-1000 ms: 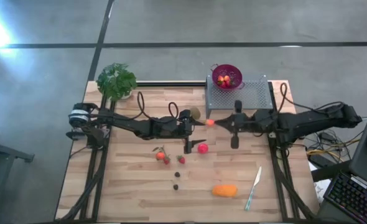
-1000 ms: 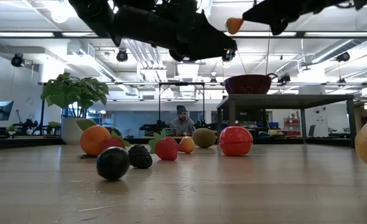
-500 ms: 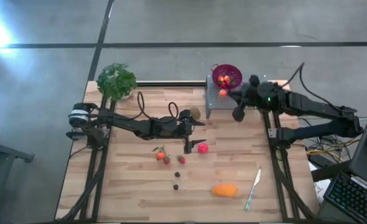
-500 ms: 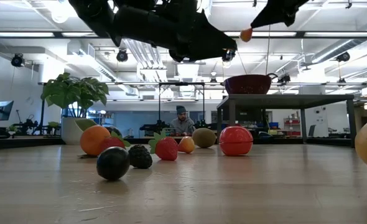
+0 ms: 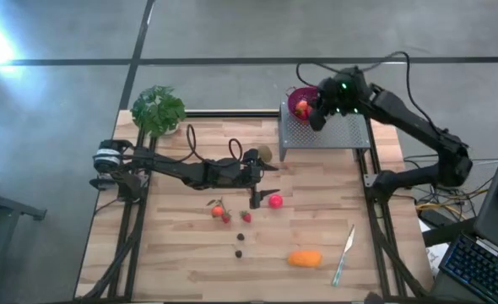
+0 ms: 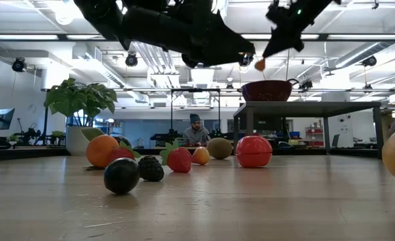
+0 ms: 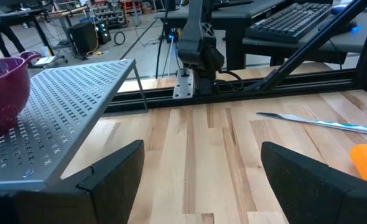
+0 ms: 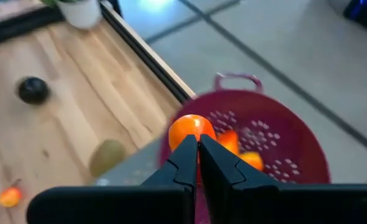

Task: Pick & Place Fruit
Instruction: Put the peach into the violet strainer bowl on the shelf

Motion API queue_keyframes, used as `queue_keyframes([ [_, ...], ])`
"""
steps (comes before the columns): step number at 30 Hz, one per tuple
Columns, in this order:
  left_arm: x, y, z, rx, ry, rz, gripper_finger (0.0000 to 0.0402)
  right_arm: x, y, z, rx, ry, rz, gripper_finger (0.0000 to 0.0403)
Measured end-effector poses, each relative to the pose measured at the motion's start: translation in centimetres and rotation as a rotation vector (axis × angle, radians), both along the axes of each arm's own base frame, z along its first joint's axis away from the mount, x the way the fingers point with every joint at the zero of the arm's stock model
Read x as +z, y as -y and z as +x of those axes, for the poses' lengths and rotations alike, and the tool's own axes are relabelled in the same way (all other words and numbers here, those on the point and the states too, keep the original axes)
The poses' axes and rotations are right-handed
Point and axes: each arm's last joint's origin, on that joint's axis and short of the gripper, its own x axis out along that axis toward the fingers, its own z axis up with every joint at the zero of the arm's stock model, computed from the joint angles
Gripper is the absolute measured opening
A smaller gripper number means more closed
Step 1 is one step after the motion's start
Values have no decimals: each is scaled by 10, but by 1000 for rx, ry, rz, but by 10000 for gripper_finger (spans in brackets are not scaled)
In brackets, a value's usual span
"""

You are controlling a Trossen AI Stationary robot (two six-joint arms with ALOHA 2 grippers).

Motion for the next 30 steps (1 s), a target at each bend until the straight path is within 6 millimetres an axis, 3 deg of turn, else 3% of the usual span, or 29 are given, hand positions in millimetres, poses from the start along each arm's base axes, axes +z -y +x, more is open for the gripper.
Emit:
queue_keyframes([
  [7,-2,0,0,0,-26,1,328,-15,42,3,-76,-78,92,8],
  [13,-3,0,0,0,-32,1,328,-27,62,5,-121,-126,140,8],
  [30,-3,0,-1,0,-34,1,328,-42,72,3,-203,-234,150,8],
])
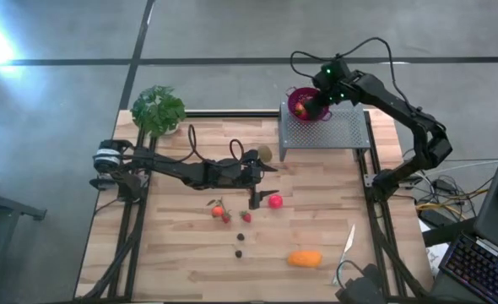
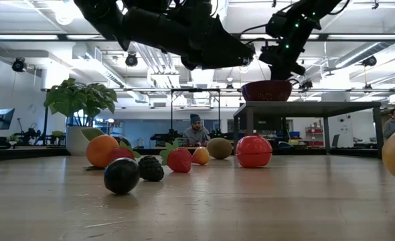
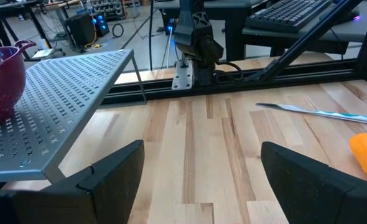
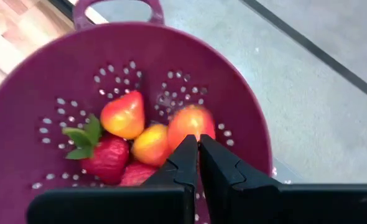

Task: Pick & Place Fruit
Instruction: Put the peach into the violet strainer bowl on the shelf

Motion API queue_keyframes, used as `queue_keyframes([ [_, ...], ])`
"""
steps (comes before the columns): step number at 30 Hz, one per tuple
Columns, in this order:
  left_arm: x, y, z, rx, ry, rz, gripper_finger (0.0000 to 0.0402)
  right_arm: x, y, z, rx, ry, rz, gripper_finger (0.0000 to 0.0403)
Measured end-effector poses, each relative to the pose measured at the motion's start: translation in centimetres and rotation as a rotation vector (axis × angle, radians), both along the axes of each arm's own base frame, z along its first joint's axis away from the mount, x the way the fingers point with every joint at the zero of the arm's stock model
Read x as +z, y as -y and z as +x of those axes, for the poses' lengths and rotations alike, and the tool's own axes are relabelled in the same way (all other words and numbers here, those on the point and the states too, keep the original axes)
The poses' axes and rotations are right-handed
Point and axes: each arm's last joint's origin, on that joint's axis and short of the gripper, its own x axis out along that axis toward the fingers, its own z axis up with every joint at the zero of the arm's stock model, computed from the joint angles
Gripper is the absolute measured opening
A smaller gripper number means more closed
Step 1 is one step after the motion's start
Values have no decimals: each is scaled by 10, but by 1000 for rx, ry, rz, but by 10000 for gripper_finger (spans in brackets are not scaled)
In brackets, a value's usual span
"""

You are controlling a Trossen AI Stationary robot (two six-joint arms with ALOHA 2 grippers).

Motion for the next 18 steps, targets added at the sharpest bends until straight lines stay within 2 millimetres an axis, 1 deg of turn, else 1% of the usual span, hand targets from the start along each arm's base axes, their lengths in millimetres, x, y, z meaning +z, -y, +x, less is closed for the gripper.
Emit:
queue_keyframes([
  [5,0,0,0,0,0,0,328,-1,0,-1,-2,-5,7,11],
  [8,0,0,0,0,0,0,328,-1,-1,-1,-3,-5,9,21],
  [12,0,0,0,0,0,0,328,1,-1,-1,-9,1,9,46],
  [18,0,0,0,0,0,0,328,3,-1,-1,-5,4,4,101],
])
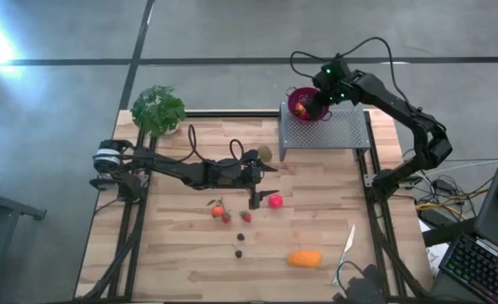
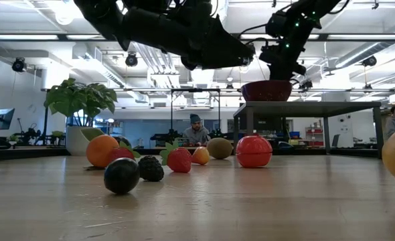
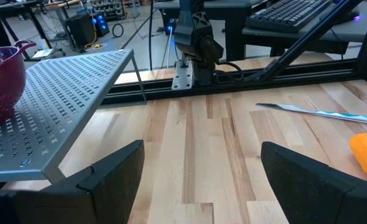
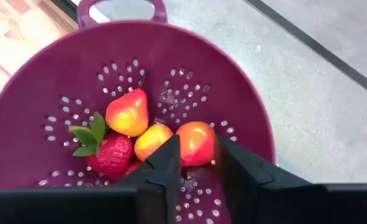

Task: Pick & Place Fruit
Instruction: Put the peach into the violet strainer bowl on the shelf

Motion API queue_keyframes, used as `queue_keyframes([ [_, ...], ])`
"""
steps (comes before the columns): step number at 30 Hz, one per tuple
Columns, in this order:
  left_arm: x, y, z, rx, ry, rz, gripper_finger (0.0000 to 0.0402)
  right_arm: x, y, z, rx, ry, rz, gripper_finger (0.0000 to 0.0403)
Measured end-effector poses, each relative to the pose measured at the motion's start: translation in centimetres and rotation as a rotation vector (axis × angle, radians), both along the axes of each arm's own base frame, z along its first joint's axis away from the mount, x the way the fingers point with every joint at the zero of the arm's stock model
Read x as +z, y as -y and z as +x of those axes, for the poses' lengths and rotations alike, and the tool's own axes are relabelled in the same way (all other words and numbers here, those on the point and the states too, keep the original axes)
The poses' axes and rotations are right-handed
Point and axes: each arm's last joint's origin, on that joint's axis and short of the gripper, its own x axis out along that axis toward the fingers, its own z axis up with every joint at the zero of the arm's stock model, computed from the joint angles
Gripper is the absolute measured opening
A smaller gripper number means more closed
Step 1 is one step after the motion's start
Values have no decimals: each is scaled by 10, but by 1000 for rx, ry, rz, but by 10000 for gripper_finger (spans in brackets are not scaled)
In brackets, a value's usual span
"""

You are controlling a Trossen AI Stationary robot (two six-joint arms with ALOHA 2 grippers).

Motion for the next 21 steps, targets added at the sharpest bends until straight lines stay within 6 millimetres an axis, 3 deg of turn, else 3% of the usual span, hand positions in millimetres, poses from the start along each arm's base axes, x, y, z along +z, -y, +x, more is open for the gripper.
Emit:
queue_keyframes([
  [9,0,0,0,0,0,0,328,44,-15,-3,41,43,-68,154],
  [15,0,0,0,-3,-1,15,328,75,-56,-3,138,121,-135,158],
  [21,0,0,0,-3,-2,18,328,83,-105,-4,253,201,-138,142],
])
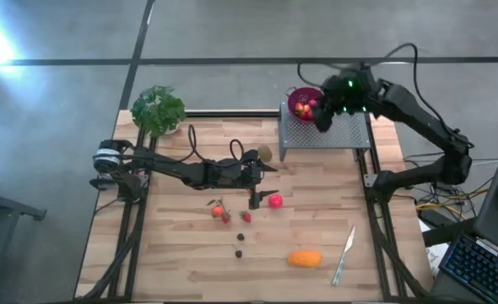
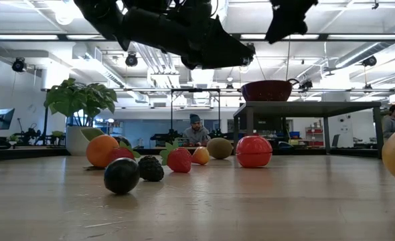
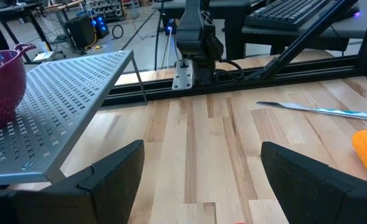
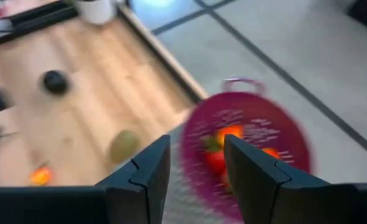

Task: Pick & Place Fruit
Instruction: Put the peach into the violet strainer bowl on the shelf

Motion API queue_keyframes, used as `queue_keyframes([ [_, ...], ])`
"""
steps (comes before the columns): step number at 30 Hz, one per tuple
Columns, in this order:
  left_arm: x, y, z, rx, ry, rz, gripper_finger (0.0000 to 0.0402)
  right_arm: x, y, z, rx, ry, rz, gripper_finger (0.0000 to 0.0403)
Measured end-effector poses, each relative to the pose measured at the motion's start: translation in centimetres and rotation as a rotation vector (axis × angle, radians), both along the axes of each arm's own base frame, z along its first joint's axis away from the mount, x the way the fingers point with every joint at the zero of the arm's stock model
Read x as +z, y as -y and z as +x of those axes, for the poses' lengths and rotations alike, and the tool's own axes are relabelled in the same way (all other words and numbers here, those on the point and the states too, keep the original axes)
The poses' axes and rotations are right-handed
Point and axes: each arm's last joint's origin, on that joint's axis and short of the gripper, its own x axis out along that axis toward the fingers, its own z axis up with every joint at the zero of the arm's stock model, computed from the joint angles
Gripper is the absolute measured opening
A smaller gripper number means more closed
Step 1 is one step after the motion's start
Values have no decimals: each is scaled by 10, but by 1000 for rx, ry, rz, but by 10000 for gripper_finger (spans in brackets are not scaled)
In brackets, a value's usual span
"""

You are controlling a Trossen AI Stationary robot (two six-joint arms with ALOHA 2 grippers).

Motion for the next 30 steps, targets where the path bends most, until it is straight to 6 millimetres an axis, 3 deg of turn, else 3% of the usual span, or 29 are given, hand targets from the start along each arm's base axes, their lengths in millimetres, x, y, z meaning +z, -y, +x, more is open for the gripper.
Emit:
queue_keyframes([
  [6,-1,0,0,0,-12,0,328,-17,-50,-2,135,18,55,131],
  [11,-6,0,-1,0,-64,3,328,-51,-84,-10,137,-40,49,133],
  [17,-20,-1,-6,-16,-221,66,328,-91,-118,-13,201,39,53,150],
  [23,-40,-1,-17,-29,-458,83,328,-128,-140,-10,239,91,17,153],
  [30,-54,-4,-32,-3,-682,33,328,-158,-145,-5,216,140,-35,128],
])
